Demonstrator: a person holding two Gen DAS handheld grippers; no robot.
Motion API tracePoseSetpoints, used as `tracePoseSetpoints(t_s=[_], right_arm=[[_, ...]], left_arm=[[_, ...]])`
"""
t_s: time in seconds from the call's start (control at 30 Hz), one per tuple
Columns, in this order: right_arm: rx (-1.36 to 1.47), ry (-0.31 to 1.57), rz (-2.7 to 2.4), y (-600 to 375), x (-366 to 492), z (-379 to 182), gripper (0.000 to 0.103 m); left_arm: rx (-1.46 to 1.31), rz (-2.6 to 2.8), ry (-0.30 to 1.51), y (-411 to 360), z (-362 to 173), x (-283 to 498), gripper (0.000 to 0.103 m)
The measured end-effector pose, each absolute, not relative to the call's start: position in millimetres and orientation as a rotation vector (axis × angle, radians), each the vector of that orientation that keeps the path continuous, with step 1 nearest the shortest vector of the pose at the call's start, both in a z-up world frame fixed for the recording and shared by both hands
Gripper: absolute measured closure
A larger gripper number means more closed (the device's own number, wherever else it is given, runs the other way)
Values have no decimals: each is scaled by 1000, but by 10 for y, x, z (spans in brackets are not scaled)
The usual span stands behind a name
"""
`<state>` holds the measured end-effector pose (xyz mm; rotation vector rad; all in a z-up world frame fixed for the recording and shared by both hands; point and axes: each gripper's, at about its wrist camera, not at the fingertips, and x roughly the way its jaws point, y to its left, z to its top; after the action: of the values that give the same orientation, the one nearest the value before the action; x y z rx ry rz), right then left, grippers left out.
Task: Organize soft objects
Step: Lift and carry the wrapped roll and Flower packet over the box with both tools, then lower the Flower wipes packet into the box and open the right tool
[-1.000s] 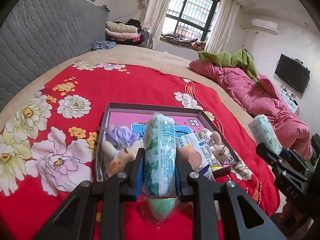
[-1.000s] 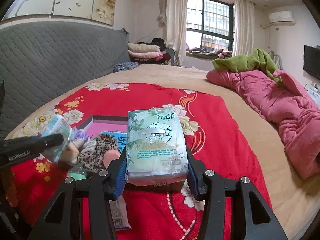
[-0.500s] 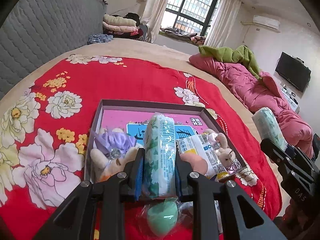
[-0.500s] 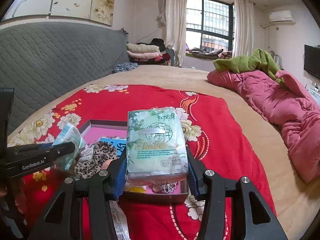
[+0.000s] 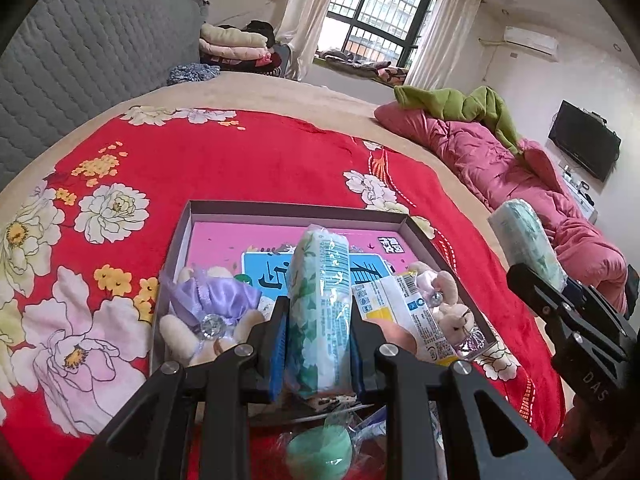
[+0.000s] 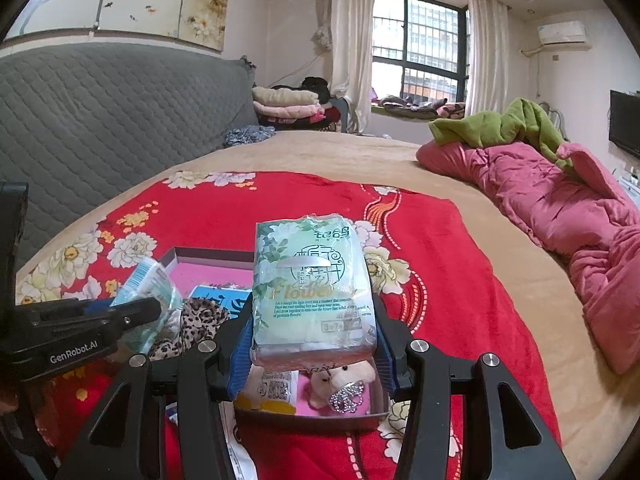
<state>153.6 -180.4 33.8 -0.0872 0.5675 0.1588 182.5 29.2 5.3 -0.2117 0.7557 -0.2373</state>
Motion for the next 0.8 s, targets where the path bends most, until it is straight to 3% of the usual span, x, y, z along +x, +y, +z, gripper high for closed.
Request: tracePoseSetpoints(t_s=[0.8], right_arm=[[-92, 646, 166, -1763, 1706, -4, 51]], left_arm=[[-190, -247, 823, 208, -124, 2002, 77]])
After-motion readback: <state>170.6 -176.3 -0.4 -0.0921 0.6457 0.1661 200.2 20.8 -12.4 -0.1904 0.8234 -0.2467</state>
